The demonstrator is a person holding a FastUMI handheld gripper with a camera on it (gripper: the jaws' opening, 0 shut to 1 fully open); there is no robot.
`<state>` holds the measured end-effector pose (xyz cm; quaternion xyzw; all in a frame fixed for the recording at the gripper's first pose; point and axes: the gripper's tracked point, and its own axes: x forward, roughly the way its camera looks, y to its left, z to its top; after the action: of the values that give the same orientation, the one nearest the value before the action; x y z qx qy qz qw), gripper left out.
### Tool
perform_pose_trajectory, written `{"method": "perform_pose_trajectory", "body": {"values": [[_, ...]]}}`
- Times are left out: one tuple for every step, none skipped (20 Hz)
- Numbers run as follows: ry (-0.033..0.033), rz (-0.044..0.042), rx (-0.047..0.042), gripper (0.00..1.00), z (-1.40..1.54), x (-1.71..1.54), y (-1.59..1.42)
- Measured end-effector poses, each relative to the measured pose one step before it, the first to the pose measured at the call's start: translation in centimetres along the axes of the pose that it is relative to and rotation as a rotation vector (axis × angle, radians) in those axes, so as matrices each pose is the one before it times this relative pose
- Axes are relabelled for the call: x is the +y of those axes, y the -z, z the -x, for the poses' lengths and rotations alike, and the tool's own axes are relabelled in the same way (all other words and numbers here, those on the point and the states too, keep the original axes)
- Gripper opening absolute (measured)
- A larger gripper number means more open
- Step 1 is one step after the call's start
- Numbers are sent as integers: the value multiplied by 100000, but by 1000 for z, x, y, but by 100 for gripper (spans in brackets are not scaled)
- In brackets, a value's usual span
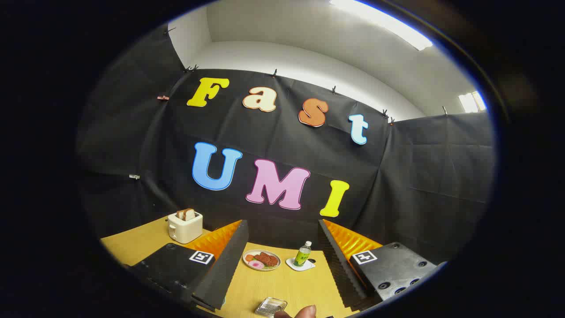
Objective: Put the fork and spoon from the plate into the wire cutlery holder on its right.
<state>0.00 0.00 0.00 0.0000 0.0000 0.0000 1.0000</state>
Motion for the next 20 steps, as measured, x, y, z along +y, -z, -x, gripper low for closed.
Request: {"method": "perform_pose_trajectory", "body": {"values": [[-158, -34, -9, 97, 56, -24, -29], [-89, -85, -348, 97, -16, -34, -57], [-91, -64, -683, 97, -79, 53, -149], [-304, 105, -817, 97, -82, 104, -182], [-367, 319, -631, 97, -191, 35, -73], [-582, 308, -508, 97, -168, 166, -83], [-946, 200, -400, 97, -218, 378, -183], [-1173, 18, -281, 97, -277, 388, -83], [-1297, 88, -146, 97, -241, 457, -89], [-1218, -73, -10, 97, -273, 417, -9], [-1103, -326, -3, 97, -239, 448, 83], [-1025, -385, 153, 97, -151, 400, 95], [-1005, -375, 170, 97, -177, 395, 138], [-533, -281, 144, 97, -191, 201, 48], [-655, -359, 104, 97, -109, 216, 100], [-271, -326, -143, 97, -233, 141, -79], [11, -540, -154, 97, -91, -6, -30], [-313, -703, -110, 97, -123, 111, -86], [-7, -622, 192, 97, -67, 80, 89], [-401, -720, 955, 97, -101, 118, 242]]}}
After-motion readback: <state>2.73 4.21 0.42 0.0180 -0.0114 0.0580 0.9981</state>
